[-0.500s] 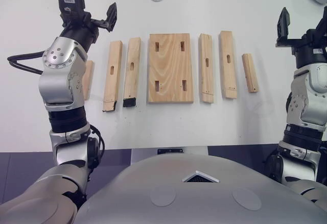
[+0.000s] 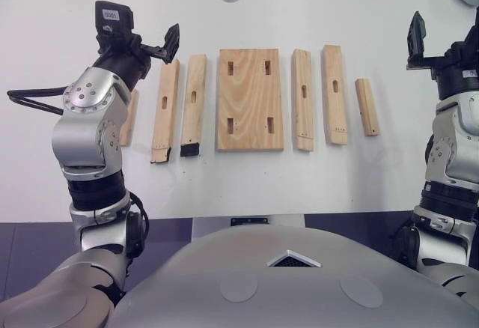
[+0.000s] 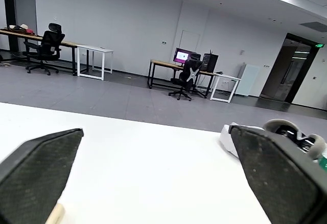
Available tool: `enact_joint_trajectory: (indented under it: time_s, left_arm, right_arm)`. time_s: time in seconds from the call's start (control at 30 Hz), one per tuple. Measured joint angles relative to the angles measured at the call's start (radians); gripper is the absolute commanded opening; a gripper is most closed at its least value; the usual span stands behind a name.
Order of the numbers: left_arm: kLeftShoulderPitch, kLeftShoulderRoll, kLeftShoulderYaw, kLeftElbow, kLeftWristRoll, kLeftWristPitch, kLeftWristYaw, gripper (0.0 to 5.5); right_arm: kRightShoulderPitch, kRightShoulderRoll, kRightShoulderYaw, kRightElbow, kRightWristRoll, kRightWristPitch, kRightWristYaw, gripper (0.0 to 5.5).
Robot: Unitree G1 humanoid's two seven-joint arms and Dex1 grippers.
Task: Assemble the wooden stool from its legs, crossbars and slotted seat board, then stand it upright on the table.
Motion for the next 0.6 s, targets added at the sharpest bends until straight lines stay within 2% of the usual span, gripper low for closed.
enact_joint_trajectory:
  time_s: [0.17,0.37,0.5,0.6]
  left_arm:
    - [0.028,-0.013,0.006,0.010,0.000,-0.086,-0.002,5.03]
    - [0.044,-0.013,0.008,0.010,-0.001,-0.094,-0.006,5.03]
    - [0.037,-0.013,0.007,0.013,0.002,-0.096,0.000,5.03]
    - [0.013,-0.013,-0.007,0.029,0.017,-0.116,0.004,5.03]
  right_arm:
    - [0.000,0.001,0.015,-0.003,0.010,0.000,0.042,5.30]
    - [-0.012,-0.021,0.025,0.005,0.005,0.002,0.075,5.30]
    - [-0.182,-0.053,0.042,0.137,0.013,0.011,0.127,5.30]
    - [-0.224,-0.055,0.071,0.158,0.040,0.021,0.178,5.30]
